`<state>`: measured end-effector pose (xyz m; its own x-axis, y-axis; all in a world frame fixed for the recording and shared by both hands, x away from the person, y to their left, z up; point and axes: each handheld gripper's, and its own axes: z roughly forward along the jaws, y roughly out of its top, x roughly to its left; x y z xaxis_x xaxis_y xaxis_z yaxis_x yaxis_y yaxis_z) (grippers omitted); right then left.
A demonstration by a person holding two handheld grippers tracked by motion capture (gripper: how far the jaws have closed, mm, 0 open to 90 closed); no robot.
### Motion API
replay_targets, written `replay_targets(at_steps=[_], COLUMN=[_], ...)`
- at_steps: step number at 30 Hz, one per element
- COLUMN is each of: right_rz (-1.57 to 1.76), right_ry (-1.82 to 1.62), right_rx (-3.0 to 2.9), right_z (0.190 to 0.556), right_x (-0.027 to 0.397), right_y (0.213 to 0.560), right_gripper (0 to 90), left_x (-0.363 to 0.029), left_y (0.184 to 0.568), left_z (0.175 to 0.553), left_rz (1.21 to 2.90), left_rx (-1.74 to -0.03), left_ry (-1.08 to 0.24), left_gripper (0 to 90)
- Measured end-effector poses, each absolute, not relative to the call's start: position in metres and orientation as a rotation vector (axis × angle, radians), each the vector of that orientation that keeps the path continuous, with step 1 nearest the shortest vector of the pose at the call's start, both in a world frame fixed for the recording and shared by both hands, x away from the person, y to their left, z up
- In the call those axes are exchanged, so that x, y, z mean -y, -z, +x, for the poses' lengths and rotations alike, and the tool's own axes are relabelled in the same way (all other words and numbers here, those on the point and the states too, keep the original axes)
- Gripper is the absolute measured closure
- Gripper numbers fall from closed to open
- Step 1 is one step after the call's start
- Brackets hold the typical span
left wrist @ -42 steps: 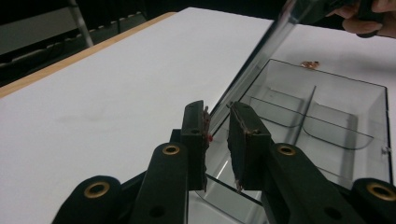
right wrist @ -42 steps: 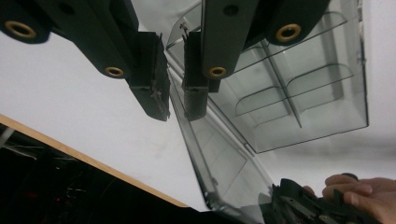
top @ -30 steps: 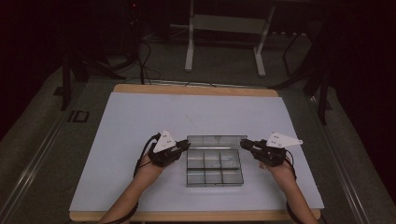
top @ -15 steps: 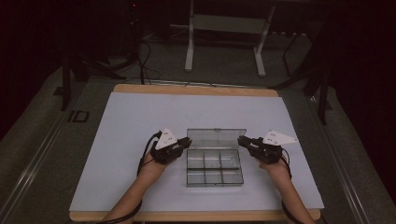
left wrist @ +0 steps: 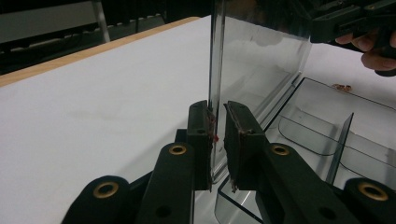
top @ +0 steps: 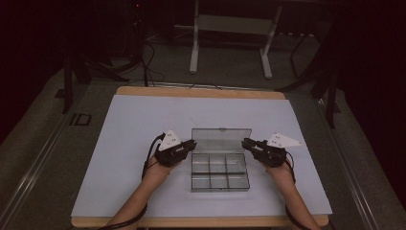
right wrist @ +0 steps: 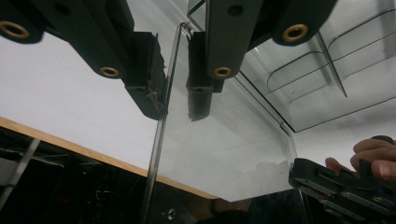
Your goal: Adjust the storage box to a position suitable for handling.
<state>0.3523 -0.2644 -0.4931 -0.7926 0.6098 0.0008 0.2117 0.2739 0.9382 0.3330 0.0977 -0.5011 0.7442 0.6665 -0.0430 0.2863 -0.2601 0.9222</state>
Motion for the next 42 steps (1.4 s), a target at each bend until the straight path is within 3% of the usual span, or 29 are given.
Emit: replay_targets(at_steps=[16, 42], right_rz=[0.79, 0.934], right_ry=[-1.469, -1.406], right_rx=[-2.202, -2.241], right_z=[0.359, 0.369], right_x=[0.256, 0.249], right_y=[0.497, 0.511], right_gripper=[71.3, 60.9], left_x=[-0.096, -0.088], left_y=[0.505, 0.52], left_z=[0.341, 0.352], left_rz=[1.838, 1.847], left_rx=[-0.781, -0.879], left_ry=[-0.403, -0.361], left_gripper=[78.6, 64.9])
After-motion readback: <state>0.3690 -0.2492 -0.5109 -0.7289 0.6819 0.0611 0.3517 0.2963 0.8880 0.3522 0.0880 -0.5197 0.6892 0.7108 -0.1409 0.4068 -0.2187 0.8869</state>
